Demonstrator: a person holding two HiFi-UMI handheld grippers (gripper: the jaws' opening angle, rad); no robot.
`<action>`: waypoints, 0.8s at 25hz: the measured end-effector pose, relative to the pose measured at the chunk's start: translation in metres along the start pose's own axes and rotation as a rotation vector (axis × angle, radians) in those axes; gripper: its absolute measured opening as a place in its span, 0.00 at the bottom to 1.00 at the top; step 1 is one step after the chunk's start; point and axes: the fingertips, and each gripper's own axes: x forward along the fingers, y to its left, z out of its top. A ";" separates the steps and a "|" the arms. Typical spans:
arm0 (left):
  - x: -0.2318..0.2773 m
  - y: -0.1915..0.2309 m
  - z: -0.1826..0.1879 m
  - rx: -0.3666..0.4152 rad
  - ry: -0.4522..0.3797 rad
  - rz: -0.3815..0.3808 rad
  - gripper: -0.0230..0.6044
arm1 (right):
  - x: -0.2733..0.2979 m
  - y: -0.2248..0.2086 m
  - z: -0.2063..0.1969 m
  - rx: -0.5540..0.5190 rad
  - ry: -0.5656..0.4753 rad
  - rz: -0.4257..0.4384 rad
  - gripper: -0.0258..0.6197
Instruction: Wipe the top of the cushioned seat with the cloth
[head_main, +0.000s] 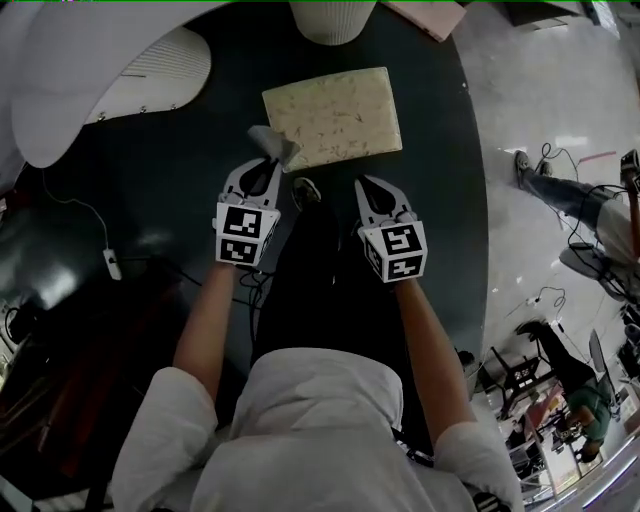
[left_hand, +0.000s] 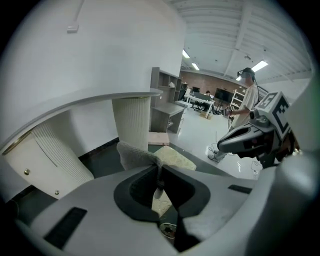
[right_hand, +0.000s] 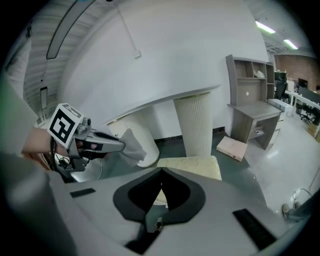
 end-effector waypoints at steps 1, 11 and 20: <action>0.008 0.005 -0.004 0.012 0.005 0.000 0.10 | 0.007 -0.002 -0.004 0.006 0.004 0.000 0.05; 0.097 0.042 -0.040 0.098 0.079 0.029 0.10 | 0.056 -0.009 -0.042 0.007 0.058 0.100 0.05; 0.163 0.094 -0.048 0.361 0.204 0.095 0.10 | 0.097 -0.054 -0.041 0.095 0.027 0.060 0.05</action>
